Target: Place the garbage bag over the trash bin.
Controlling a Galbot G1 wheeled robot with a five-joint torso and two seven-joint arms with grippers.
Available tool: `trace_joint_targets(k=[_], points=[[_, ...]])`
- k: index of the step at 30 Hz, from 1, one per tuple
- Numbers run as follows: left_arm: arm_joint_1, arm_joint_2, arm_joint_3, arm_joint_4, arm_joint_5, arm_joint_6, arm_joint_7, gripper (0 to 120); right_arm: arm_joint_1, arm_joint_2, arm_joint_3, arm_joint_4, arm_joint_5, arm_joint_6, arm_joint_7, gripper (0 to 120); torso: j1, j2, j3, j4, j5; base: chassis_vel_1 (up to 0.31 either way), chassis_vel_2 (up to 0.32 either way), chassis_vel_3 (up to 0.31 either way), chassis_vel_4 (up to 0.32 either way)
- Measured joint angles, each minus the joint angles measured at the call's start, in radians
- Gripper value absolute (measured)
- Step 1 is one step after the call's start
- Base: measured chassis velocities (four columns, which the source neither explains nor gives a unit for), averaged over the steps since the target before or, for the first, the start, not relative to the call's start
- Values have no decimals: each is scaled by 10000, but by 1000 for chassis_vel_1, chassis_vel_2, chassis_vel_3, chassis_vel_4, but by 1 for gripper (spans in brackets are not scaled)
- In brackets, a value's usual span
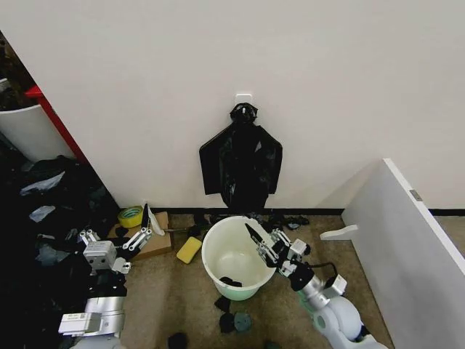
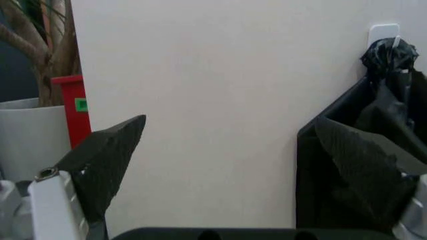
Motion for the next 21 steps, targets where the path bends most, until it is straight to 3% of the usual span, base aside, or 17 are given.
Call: trace_joint_targets(k=[1, 2, 4, 7, 12, 13, 17, 21], points=[[-22, 9, -2, 22, -19, 0, -1, 100, -67, -42, 2, 188, -585, -319, 848, 57, 0, 0, 0, 1, 0, 0, 0, 0, 0], [-22, 9, -2, 22, -19, 0, -1, 100, -67, -42, 2, 188, -585, -319, 848, 57, 0, 0, 0, 1, 0, 0, 0, 0, 0], [-59, 25, -5, 64, -46, 4, -2, 100, -177, -107, -32, 550, -1615, -1127, 2569, 67, 0, 0, 0, 1, 0, 0, 0, 0, 0], [-124, 34, -1, 148, -71, 24, -3, 100, -315, -197, -351, 1149, -1574, -2474, 4448, 78, 0, 0, 0, 1, 2, 0, 0, 0, 0], [-191, 30, 9, 239, -82, 44, -5, 100, -394, -256, -630, 1807, -464, -4192, 5441, 93, 0, 0, 0, 1, -2, 0, 0, 0, 0], [-209, 27, 11, 259, -86, 49, -6, 100, -386, -262, -728, 2103, 135, -4989, 5839, 98, 0, 0, 0, 1, 1, 0, 0, 0, 0], [-240, 24, 4, 294, -109, 55, -10, 100, -302, -285, -778, 2776, 1587, -6808, 6460, 100, 0, 0, 0, 1, -1, 0, 0, 0, 0], [-256, 24, -6, 314, -123, 57, -14, 100, -261, -323, -755, 3050, 2036, -7968, 6762, 100, 0, 0, 0, 1, -1, 0, 0, 0, 0]])
